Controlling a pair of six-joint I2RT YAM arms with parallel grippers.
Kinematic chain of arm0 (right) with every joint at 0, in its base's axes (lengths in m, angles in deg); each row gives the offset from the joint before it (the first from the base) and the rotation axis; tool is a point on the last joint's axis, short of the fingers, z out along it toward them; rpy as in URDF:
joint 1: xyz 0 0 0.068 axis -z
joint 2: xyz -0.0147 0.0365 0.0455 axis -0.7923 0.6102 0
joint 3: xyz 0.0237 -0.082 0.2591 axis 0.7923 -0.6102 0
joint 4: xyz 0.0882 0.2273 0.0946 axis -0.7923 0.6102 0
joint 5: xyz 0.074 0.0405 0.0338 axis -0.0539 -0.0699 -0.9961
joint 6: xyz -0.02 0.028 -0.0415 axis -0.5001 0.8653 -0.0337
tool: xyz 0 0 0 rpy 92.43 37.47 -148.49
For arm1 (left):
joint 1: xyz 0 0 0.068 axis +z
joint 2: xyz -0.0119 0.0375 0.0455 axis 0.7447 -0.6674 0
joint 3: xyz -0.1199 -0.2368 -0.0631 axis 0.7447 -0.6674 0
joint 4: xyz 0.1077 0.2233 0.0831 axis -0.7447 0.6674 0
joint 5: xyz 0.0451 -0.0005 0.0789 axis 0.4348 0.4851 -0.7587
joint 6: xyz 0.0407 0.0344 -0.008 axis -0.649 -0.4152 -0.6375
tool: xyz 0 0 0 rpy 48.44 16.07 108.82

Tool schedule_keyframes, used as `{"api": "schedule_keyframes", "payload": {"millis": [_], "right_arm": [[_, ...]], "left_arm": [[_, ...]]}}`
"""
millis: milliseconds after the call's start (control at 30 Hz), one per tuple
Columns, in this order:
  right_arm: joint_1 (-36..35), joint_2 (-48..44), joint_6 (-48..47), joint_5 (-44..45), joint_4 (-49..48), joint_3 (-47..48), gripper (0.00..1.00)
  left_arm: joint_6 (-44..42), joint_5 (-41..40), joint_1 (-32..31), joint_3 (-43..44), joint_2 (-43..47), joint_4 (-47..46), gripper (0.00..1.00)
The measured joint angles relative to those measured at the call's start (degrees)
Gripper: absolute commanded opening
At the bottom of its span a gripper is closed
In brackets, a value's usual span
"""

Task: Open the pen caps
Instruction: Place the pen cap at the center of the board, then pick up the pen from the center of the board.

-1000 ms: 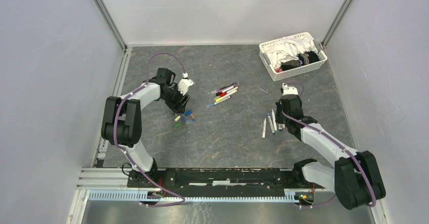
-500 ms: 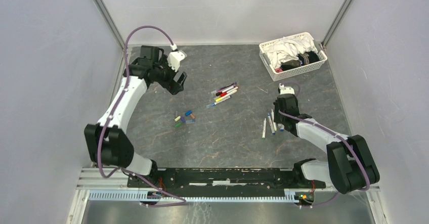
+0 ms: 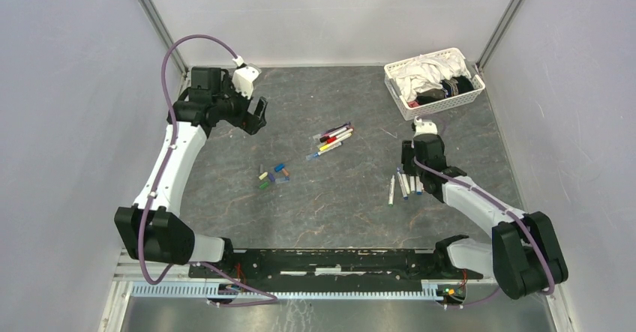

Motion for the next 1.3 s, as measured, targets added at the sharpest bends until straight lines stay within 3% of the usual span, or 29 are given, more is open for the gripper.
{"api": "schedule_keyframes", "payload": {"millis": [167,333,567,1300], "right_arm": [[-4.66,4.68,-3.52,-4.46,-2.21,7.67,0.63],[-10.36,17.16,-10.27,-15.15,-6.1,19.23,0.66],[-12.02,33.79,-17.09,-27.02,-4.74,33.2,0.69],[-16.55,45.18,-24.28,-33.29,-0.87,41.72,0.66]], "left_arm": [[0.96,2.86,0.22,-0.13,0.87,-0.04,1.0],[0.94,4.48,0.26,-1.81,1.6,0.37,1.0],[0.85,5.73,0.26,-4.33,3.26,2.64,1.0],[-0.2,5.99,0.26,-6.19,6.27,3.32,1.0]]}}
